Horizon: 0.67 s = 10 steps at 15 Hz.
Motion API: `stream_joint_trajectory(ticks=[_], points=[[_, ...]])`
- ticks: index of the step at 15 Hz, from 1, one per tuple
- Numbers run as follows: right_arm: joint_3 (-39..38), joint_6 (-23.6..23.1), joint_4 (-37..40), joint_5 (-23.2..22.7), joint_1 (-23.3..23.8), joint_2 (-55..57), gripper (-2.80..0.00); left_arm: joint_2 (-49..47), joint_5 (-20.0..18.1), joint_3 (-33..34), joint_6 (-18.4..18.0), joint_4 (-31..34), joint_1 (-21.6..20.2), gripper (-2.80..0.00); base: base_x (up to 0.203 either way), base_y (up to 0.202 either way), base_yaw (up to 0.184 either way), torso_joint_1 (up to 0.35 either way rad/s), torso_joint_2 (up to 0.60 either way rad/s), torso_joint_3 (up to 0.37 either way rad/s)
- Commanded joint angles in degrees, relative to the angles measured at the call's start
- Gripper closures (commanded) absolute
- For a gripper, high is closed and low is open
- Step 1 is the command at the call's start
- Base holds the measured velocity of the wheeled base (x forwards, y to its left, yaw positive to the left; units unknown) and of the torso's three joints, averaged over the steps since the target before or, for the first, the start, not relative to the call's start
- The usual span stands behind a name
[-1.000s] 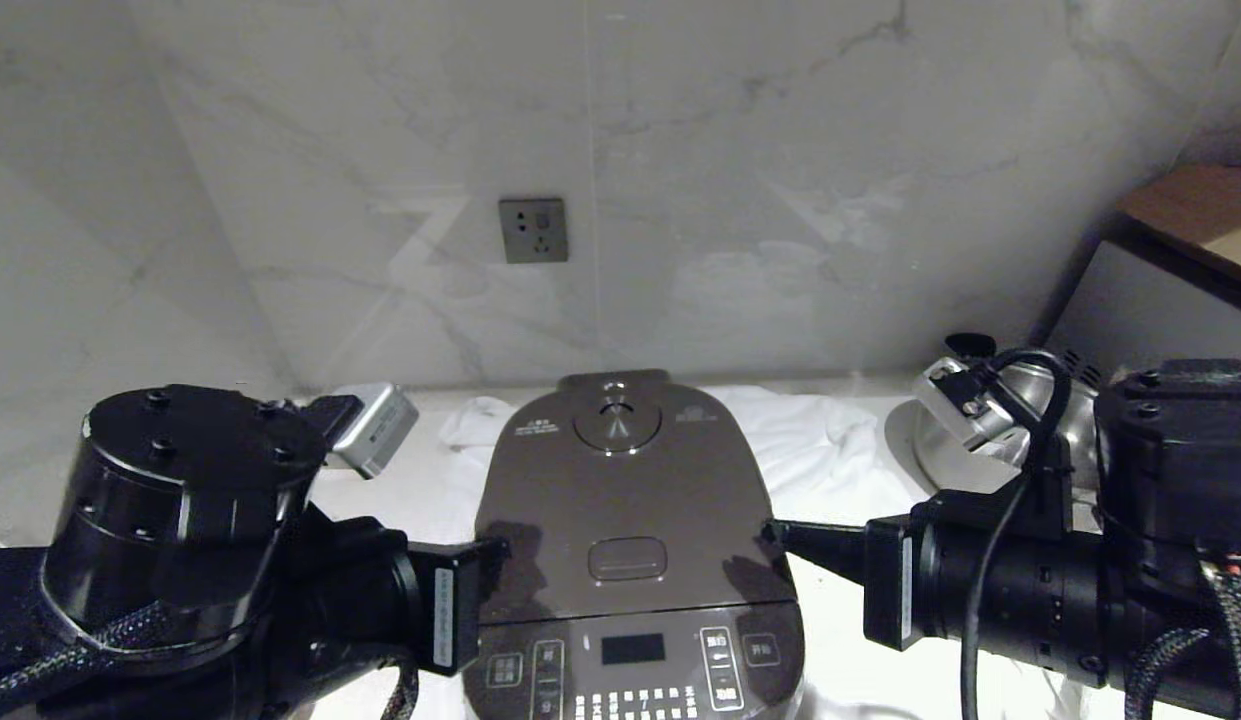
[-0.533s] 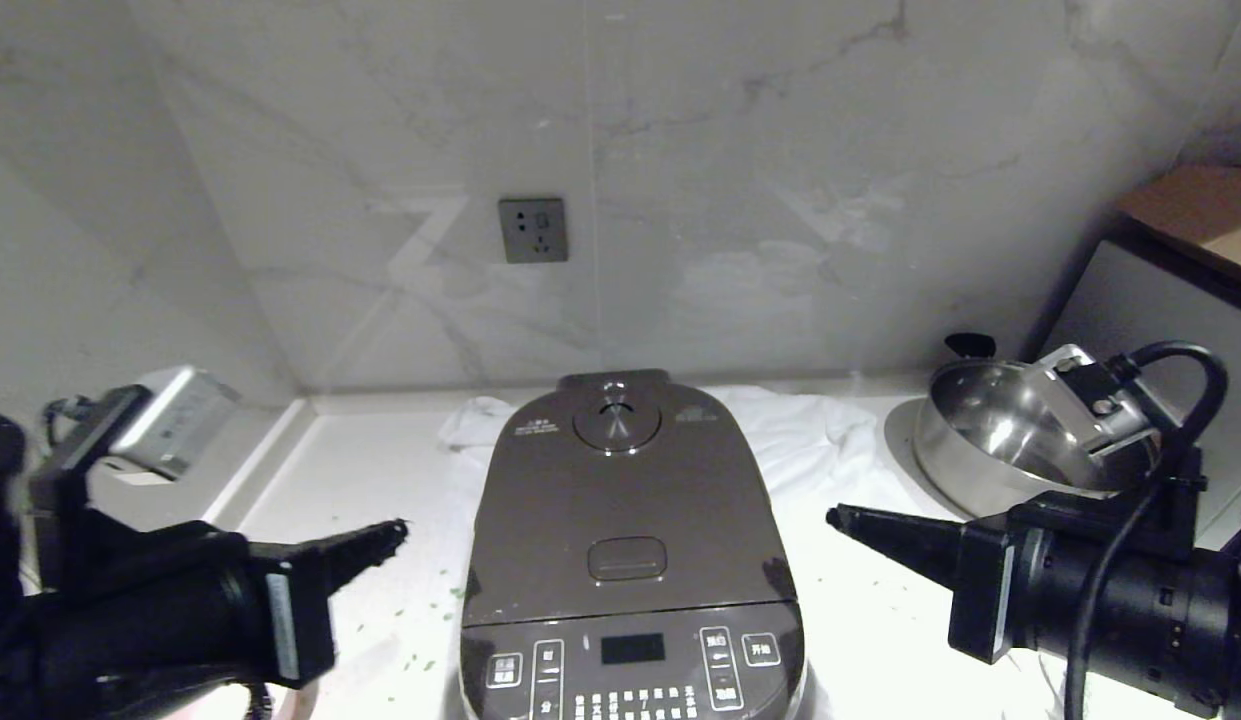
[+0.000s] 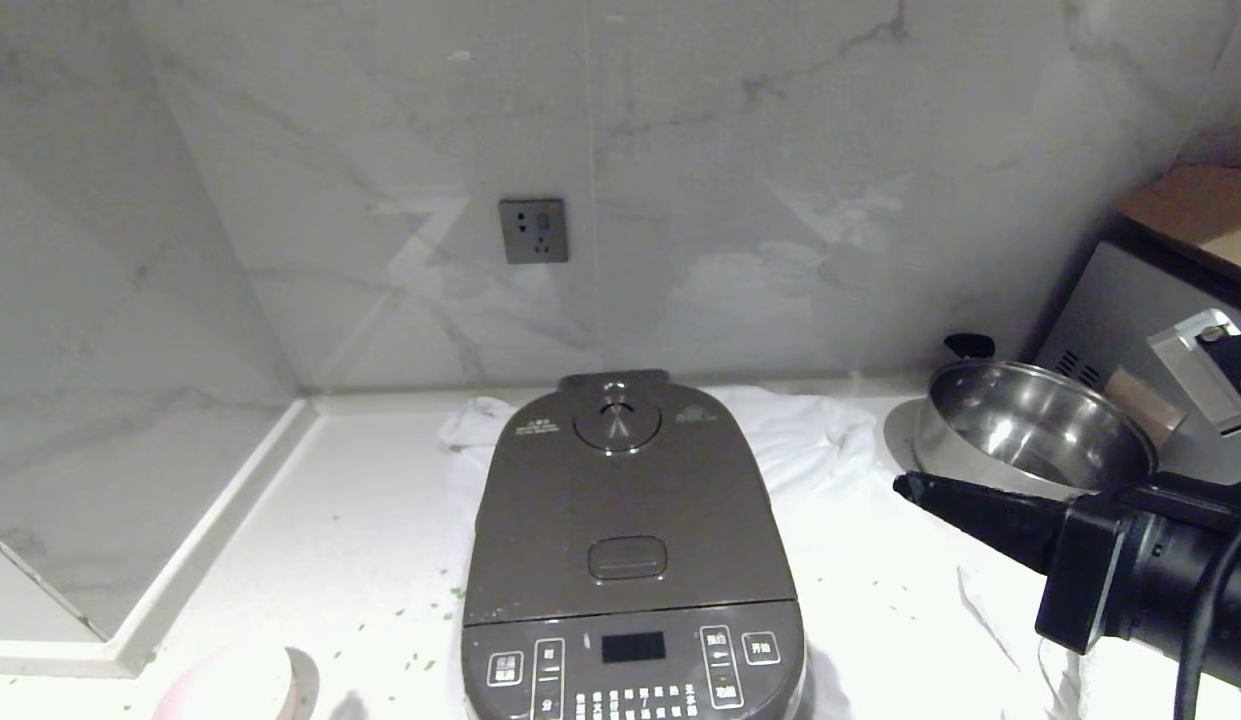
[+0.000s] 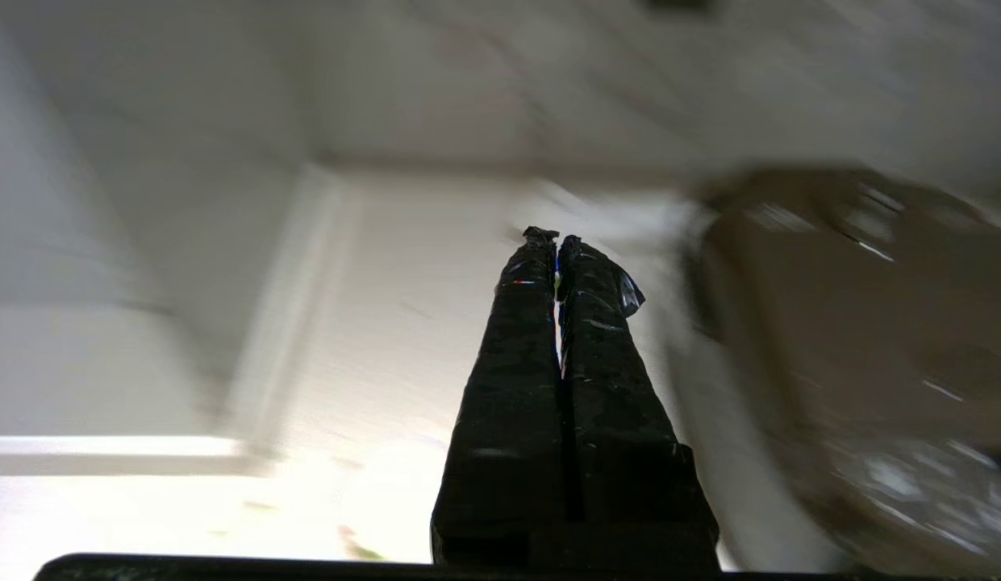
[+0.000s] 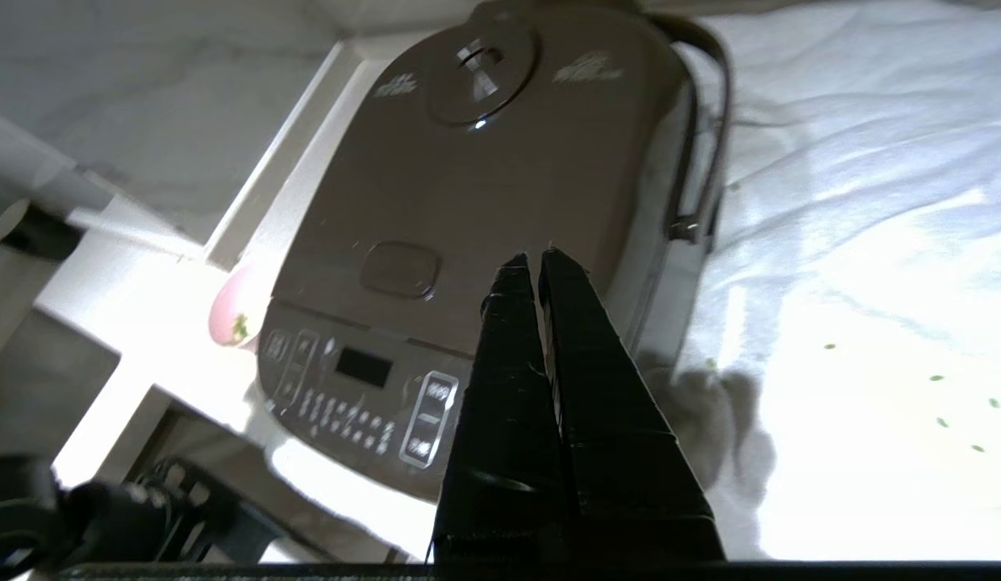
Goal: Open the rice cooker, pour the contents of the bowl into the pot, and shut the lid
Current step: Press the start button
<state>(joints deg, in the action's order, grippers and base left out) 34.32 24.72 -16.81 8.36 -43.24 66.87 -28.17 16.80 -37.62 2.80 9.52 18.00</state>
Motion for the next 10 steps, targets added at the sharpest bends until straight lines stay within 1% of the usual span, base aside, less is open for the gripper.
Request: stream_joint_trajectory(ticks=[1, 2, 3, 4, 5, 7, 8, 10], points=[[0.1, 0.1, -0.2, 0.4, 0.3, -0.5, 0.00, 7.3, 0.5, -2.9, -6.5, 0.7, -9.4, 0.00, 0.000, 0.000, 0.000, 0.000, 0.00, 0.000], [0.0, 0.1, -0.2, 0.6, 0.4, -0.7, 0.00, 8.3, 0.6, -4.2, -8.0, 0.9, -12.2, 0.00, 0.000, 0.000, 0.000, 0.000, 0.00, 0.000], [-0.3, 0.2, -0.2, 0.6, 0.4, -0.8, 0.00, 9.5, 0.6, -4.9, -8.6, 1.1, -15.5, 0.00, 0.000, 0.000, 0.000, 0.000, 0.00, 0.000], [-0.3, 0.2, -0.1, 0.6, 0.4, -0.8, 0.00, 11.3, 0.6, -4.5, -9.0, 1.3, -18.3, 0.00, 0.000, 0.000, 0.000, 0.000, 0.00, 0.000], [-0.3, 0.2, -0.1, 0.5, 0.4, -0.8, 0.00, 13.6, 0.4, -2.7, -9.2, 1.5, -19.7, 0.00, 0.000, 0.000, 0.000, 0.000, 0.00, 0.000], [-0.7, 0.5, 0.6, 0.1, 0.3, -0.9, 0.00, 18.9, -0.7, 4.0, -9.7, 1.9, -18.8, 0.00, 0.000, 0.000, 0.000, 0.000, 0.00, 0.000], [-1.3, 0.8, 2.0, -0.3, 0.0, -0.9, 0.00, 20.8, -2.0, 8.2, -9.8, 1.9, -18.4, 0.00, 0.000, 0.000, 0.000, 0.000, 0.00, 0.000], [-1.9, 1.0, 4.3, -3.7, 0.0, -2.1, 0.00, 26.7, -5.2, 17.7, -9.9, 1.9, -18.2, 0.00, 0.000, 0.000, 0.000, 0.000, 0.00, 0.000]])
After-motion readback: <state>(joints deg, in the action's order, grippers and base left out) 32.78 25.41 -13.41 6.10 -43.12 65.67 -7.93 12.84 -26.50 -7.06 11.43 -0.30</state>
